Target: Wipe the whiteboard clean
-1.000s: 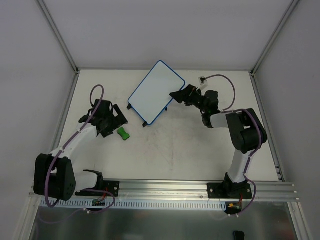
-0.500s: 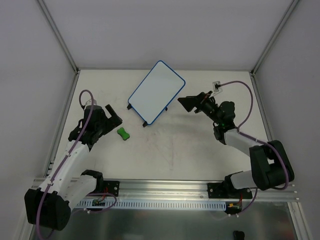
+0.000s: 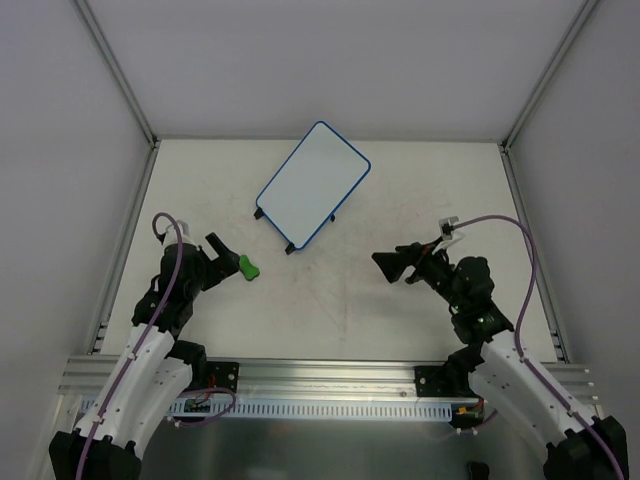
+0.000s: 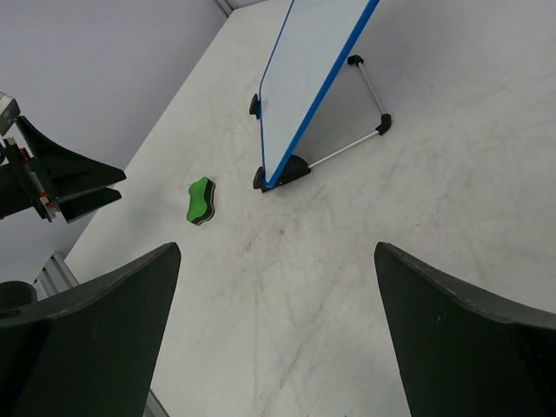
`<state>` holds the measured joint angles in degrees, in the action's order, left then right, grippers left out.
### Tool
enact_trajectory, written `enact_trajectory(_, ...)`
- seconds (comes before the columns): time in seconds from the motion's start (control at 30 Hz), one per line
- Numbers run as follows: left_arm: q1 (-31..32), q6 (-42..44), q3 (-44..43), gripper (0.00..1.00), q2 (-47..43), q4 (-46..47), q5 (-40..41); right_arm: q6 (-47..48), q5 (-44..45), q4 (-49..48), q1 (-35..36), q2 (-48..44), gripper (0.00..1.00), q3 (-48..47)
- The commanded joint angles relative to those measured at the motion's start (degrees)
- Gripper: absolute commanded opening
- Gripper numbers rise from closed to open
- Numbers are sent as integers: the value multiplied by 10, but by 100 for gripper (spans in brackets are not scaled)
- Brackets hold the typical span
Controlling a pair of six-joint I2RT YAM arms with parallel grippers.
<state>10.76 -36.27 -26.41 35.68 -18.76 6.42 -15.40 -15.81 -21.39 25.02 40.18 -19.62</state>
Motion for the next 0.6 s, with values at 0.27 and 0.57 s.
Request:
enact_trajectory(0.27,-5,64,62,99,-24,57,-16,-44,61,18,2,-211,99,186)
enact_trajectory(0.57,-4,61,66,99,-22,65,-17,-42,60,36,5,-267,99,213)
